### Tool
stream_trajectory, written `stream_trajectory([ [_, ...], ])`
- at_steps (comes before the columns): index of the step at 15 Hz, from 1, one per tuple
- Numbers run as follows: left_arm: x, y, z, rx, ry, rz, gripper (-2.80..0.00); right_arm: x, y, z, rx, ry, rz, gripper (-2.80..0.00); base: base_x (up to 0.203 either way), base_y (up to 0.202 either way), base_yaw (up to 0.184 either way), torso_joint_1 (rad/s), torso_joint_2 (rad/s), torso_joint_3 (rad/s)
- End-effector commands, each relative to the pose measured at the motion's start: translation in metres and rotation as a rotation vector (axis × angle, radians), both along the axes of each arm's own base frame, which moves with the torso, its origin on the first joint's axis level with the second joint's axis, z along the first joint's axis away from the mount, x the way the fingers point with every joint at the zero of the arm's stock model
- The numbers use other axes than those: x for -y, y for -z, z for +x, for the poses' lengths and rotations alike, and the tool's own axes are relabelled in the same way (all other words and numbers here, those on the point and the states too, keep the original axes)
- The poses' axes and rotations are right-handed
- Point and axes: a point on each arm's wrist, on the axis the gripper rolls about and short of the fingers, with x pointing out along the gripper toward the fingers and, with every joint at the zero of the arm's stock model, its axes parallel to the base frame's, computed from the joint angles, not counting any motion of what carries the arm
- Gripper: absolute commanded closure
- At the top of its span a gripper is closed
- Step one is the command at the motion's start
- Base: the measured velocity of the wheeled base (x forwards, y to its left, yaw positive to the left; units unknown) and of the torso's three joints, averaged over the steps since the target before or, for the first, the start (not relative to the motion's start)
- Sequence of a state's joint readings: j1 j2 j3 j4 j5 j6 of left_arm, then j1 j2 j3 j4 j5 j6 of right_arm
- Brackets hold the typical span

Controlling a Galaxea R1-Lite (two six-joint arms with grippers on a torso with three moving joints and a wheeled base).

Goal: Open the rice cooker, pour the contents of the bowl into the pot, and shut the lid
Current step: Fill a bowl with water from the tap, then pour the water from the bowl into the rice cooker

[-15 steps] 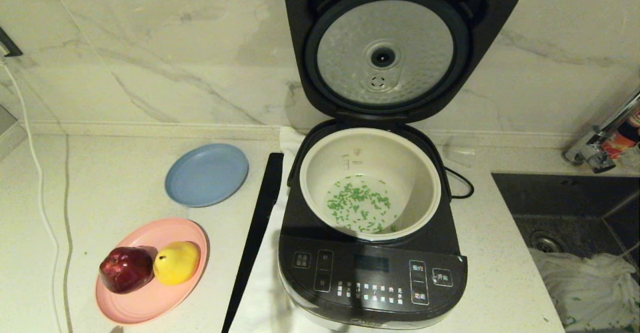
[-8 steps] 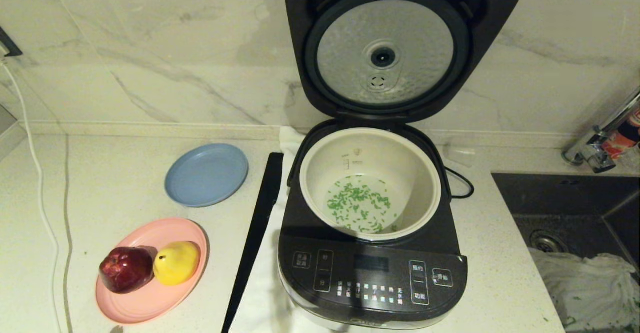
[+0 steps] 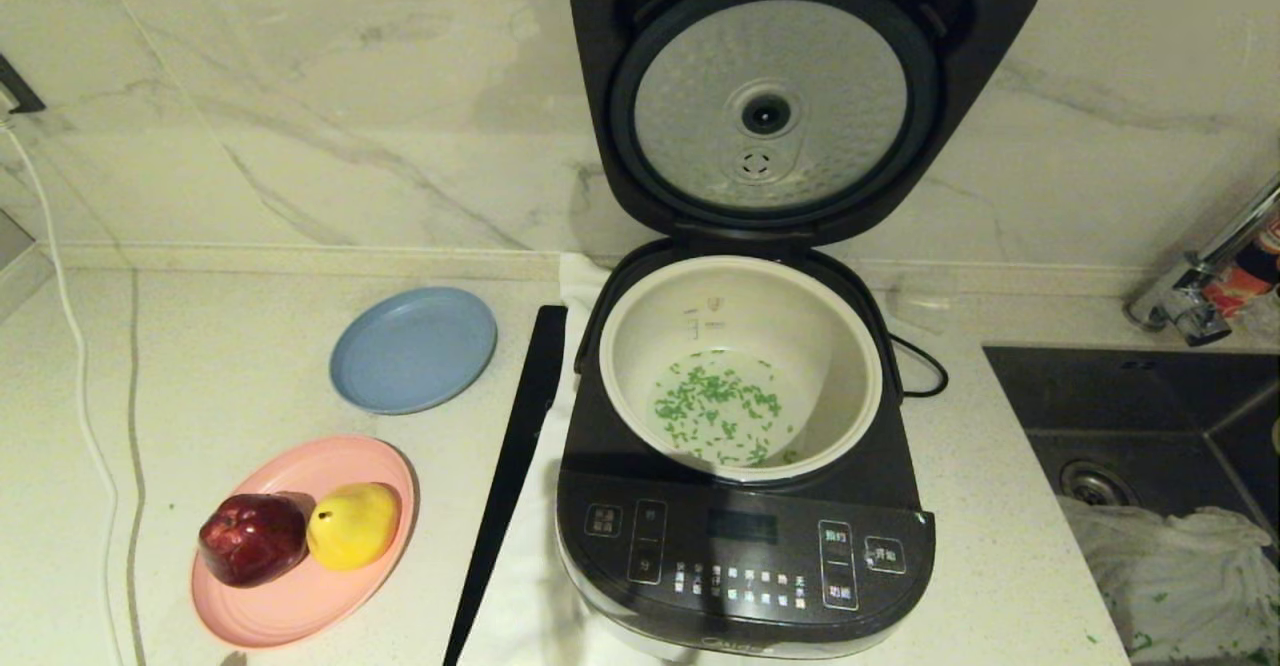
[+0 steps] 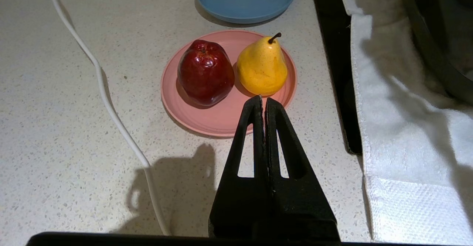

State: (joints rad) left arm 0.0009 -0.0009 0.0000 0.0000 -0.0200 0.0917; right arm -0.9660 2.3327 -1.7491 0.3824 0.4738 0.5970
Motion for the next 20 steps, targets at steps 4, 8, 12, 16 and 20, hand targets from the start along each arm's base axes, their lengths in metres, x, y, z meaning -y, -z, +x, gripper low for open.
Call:
stream_trajectory([
  [4, 0.000, 0.003, 0.001, -0.009, -0.001, 0.000, 0.00, -0.008, -0.015, -0.005, -0.001, -0.007, -0.003, 0.00, 0.000, 0.000, 0.000, 0.000, 0.00, 0.000],
  [8, 0.000, 0.003, 0.001, -0.008, -0.001, 0.000, 0.00, -0.044, -0.037, -0.014, -0.027, -0.085, -0.031, 0.00, 0.000, 0.000, 0.000, 0.000, 0.00, 0.000],
  [12, 0.000, 0.002, 0.001, -0.007, -0.001, 0.000, 0.00, -0.115, -0.069, -0.022, -0.050, -0.227, -0.104, 0.00, 0.000, 0.000, 0.000, 0.000, 0.00, 0.000],
  [16, 0.000, 0.003, 0.001, -0.009, -0.001, 0.000, 0.00, -0.197, -0.112, -0.030, -0.044, -0.395, -0.214, 0.00, 0.000, 0.000, 0.000, 0.000, 0.00, 0.000],
  [20, 0.000, 0.002, 0.001, -0.007, -0.001, 0.000, 0.00, -0.271, -0.149, -0.046, -0.062, -0.601, -0.213, 0.00, 0.000, 0.000, 0.000, 0.000, 0.00, 0.000],
])
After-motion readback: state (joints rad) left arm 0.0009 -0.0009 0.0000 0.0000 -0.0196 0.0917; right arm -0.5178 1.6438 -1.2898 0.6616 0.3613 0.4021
